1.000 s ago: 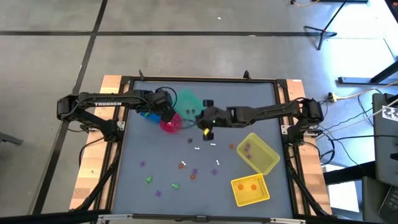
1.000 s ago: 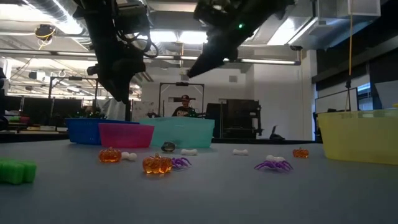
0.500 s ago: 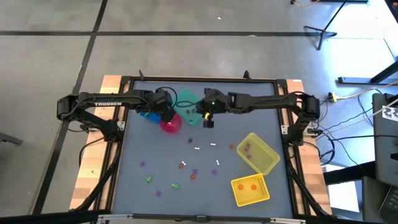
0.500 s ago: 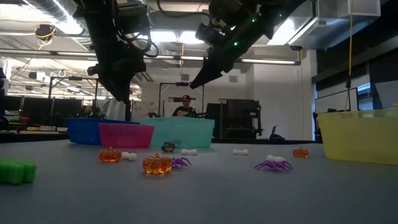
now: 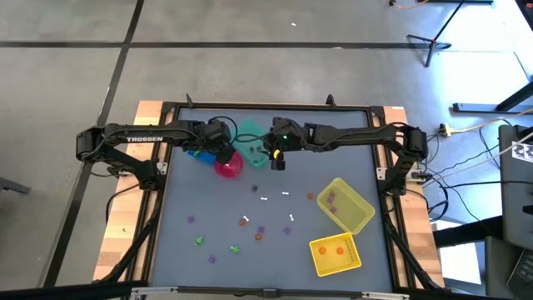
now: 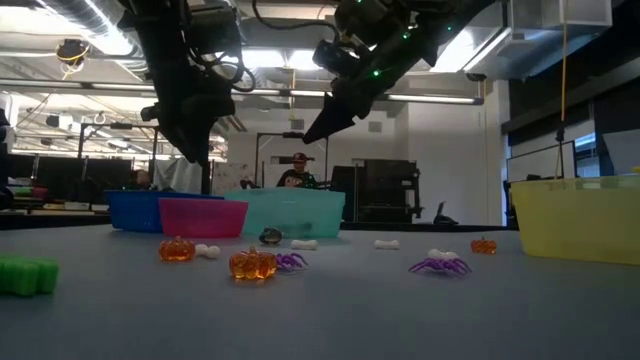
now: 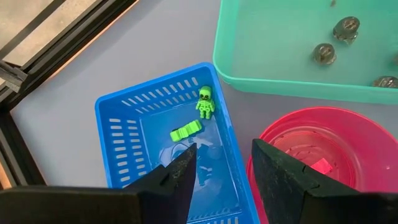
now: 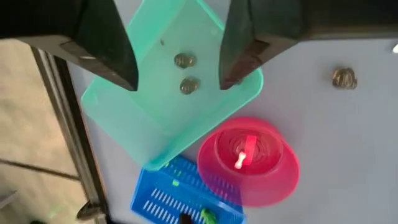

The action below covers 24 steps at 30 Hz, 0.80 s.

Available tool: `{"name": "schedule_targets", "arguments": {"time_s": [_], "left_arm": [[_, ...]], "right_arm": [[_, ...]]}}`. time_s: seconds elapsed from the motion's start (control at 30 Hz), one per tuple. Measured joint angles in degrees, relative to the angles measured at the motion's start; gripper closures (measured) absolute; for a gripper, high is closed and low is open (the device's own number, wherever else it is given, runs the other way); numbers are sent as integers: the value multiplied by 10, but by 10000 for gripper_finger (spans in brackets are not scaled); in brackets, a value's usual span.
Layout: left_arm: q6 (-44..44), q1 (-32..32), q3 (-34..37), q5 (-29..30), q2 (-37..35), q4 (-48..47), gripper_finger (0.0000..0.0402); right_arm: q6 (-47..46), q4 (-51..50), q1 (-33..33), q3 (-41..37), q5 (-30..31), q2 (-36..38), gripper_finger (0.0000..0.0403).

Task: Sort Halloween decoration
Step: Put the black skull toy into the green bin, then put the white bone toy into the red bin

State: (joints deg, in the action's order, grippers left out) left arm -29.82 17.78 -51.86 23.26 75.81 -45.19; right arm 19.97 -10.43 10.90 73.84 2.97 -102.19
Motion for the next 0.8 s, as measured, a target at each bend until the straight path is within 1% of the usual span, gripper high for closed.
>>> {"name": "schedule_targets", "arguments": {"time_s": [0.17,0.27,0.4,0.5,0.63,0.8], "left_arm": [[0,0,0,0,0,0,263],[0,0,0,0,0,0,263],[0,0,0,0,0,5,263],[6,-11,0,1,0,36,263],[35,-37,0,0,0,98,263],[59,-70,0,-7,0,167,263]], "right_arm": [[0,-1,0,0,5,-2,144],[0,1,0,0,5,-2,137],[-1,0,0,0,5,-2,138],[-2,-3,0,0,5,-2,138],[-2,-11,0,0,5,-2,138],[-2,-45,0,0,5,-2,138]]}}
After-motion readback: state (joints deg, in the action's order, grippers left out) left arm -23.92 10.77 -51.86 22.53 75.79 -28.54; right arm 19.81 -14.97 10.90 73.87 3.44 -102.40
